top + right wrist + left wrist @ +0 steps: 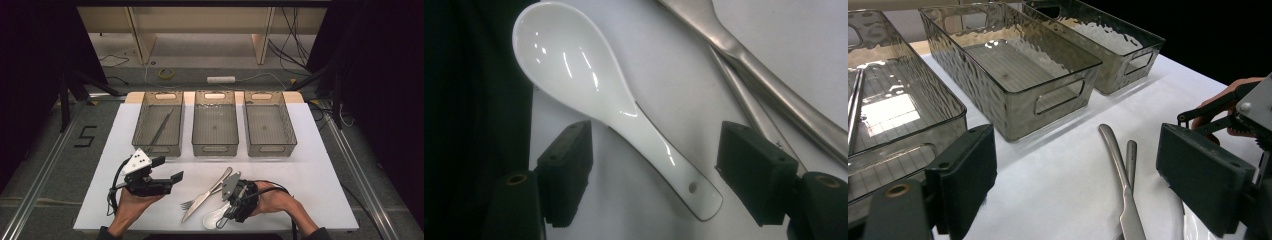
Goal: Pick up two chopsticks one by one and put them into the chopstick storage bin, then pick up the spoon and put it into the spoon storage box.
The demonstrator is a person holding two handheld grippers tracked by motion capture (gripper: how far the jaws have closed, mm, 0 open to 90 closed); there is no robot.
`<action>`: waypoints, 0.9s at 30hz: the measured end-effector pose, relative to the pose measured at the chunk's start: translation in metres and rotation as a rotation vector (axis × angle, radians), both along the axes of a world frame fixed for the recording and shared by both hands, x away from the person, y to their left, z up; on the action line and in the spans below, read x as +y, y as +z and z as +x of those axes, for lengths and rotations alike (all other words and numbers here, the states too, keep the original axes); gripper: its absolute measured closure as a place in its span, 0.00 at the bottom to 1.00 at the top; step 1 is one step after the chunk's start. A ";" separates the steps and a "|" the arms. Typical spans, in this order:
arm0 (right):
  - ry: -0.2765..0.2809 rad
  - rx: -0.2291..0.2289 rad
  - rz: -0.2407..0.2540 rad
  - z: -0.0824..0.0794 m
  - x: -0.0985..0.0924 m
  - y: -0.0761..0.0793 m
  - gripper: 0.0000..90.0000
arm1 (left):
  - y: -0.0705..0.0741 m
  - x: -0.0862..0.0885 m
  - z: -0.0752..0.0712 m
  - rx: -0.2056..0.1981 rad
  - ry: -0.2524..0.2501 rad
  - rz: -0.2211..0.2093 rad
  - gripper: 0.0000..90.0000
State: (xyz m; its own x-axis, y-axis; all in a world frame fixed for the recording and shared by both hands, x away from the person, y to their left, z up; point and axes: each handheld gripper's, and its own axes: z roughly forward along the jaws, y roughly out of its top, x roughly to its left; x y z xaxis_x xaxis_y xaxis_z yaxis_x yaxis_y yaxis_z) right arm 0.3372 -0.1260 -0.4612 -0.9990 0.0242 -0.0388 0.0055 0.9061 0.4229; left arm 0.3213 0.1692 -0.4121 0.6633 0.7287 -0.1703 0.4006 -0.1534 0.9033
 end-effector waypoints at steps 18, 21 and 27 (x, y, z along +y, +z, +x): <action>0.017 0.045 -0.034 0.002 0.005 -0.005 0.53 | 0.000 -0.002 -0.002 -0.015 -0.012 0.024 0.18; 0.005 0.048 -0.041 0.001 0.005 -0.004 0.58 | 0.000 -0.002 -0.002 -0.015 -0.015 0.029 0.18; 0.019 0.043 -0.052 -0.002 0.006 -0.003 0.68 | 0.000 -0.003 -0.003 -0.017 -0.017 0.029 0.18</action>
State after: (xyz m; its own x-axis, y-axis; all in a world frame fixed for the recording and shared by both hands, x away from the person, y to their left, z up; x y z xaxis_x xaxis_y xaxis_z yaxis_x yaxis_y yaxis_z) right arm 0.3353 -0.1204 -0.4642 -1.0000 0.0045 0.0031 0.0053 0.9271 0.3748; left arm 0.3184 0.1661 -0.4124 0.6785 0.7216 -0.1378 0.3826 -0.1870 0.9048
